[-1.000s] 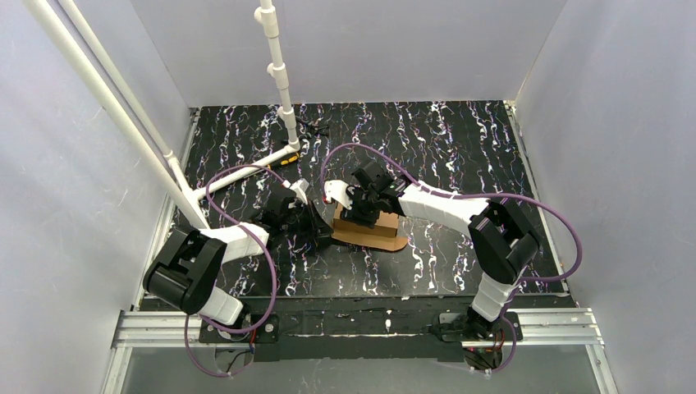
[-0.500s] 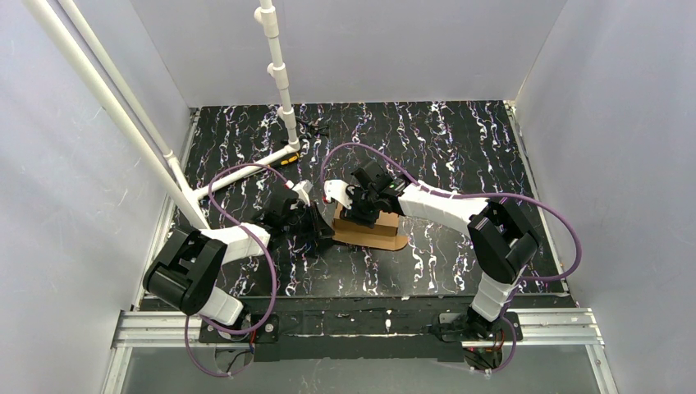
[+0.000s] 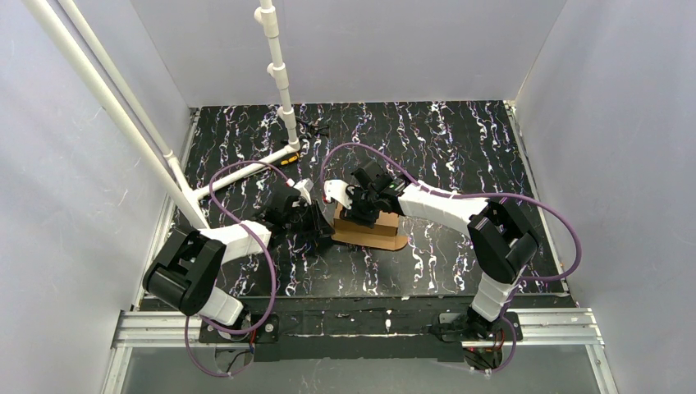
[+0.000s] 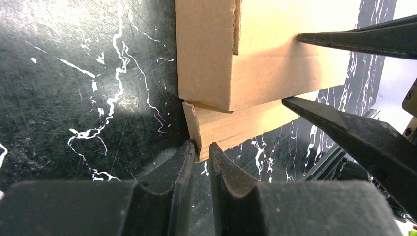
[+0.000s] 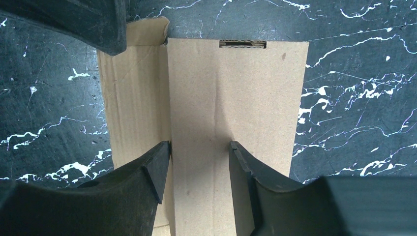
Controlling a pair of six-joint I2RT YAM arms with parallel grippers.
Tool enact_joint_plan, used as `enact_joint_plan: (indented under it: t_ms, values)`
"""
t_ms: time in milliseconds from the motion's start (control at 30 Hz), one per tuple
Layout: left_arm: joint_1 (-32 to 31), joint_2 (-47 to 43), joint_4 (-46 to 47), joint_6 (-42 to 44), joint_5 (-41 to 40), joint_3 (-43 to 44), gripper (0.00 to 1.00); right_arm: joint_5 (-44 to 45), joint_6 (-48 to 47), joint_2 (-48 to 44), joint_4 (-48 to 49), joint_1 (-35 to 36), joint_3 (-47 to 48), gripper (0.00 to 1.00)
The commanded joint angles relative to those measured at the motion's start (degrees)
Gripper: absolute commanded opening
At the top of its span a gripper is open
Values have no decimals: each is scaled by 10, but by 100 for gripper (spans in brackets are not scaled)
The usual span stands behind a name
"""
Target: Fold the paper box
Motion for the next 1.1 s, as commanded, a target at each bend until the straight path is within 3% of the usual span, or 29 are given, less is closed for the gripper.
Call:
enact_joint_plan:
  t_ms: [0,233,500,1067]
  values:
    - [-3,-28,-26,16,-18,22,15,-13,15,30,-28,6,0,55]
    - [-3,-29,-28,20,-17,23,12,-14,14,31,-30,5,0,55]
    - [-11,-46,-28,43,-10,24,0,-13,14,31,-29,5,1,55]
    - [-33,-43,-28,49,-10,26,0,10,29,38,-19,6,1,55]
